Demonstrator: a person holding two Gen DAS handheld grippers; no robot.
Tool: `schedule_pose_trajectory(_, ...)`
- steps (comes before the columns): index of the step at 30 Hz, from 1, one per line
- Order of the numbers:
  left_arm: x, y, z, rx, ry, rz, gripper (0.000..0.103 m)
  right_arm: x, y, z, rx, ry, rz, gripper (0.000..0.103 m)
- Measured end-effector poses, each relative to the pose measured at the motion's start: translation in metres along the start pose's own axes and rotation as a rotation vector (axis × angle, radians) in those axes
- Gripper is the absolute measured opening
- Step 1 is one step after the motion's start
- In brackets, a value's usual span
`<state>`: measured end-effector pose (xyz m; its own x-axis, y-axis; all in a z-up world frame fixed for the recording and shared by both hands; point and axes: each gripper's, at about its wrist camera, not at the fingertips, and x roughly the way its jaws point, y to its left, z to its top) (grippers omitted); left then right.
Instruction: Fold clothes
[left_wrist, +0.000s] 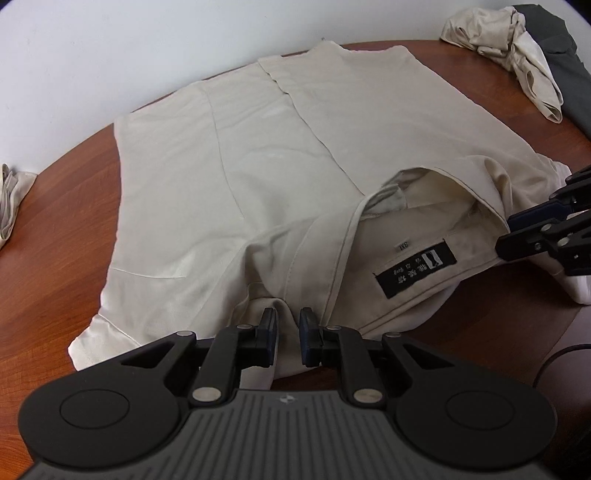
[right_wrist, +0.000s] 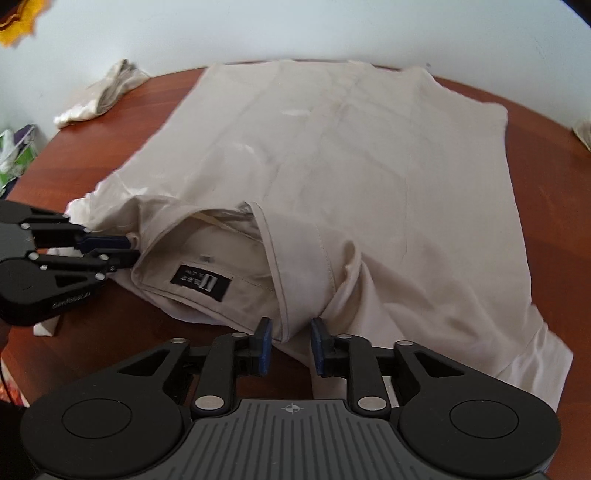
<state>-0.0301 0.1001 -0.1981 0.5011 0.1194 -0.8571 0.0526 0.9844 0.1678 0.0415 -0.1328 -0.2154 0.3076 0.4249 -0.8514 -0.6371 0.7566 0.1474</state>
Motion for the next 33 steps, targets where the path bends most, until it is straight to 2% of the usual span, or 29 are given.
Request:
schedule_pose_trajectory(4, -0.012, -0.006, -0.001, 0.031, -0.045, -0.001, 0.018, 0.001, 0.003, -0.001, 0.01, 0.005, -0.023, 0.029)
schedule_pose_trajectory(8, -0.019, -0.012, -0.002, 0.05, -0.067, -0.021, 0.032, 0.0, 0.001, 0.0, 0.028, -0.002, -0.052, 0.026)
schedule_pose_trajectory(9, -0.017, -0.014, -0.003, 0.057, -0.058, -0.022, 0.032, -0.001, -0.001, 0.0, 0.04, -0.002, -0.052, 0.018)
schedule_pose_trajectory(12, -0.008, -0.018, -0.004, 0.075, -0.021, -0.021, 0.032, -0.002, -0.006, 0.001, 0.065, -0.003, -0.052, 0.007)
schedule_pose_trajectory(16, -0.002, -0.018, -0.006, 0.067, -0.003, -0.01, 0.032, -0.009, -0.006, 0.002, 0.082, -0.016, -0.049, 0.004)
schedule_pose_trajectory(25, -0.009, -0.027, -0.008, 0.039, -0.036, 0.012, 0.031, -0.031, 0.001, -0.007, 0.063, -0.02, -0.022, 0.004)
schedule_pose_trajectory(28, -0.013, -0.024, -0.012, 0.005, -0.05, 0.028, 0.003, -0.038, 0.001, -0.012, 0.053, -0.018, -0.011, 0.004)
schedule_pose_trajectory(33, -0.035, -0.025, -0.021, -0.032, -0.089, 0.054, 0.003, -0.05, 0.004, -0.024, 0.03, -0.012, 0.007, 0.004)
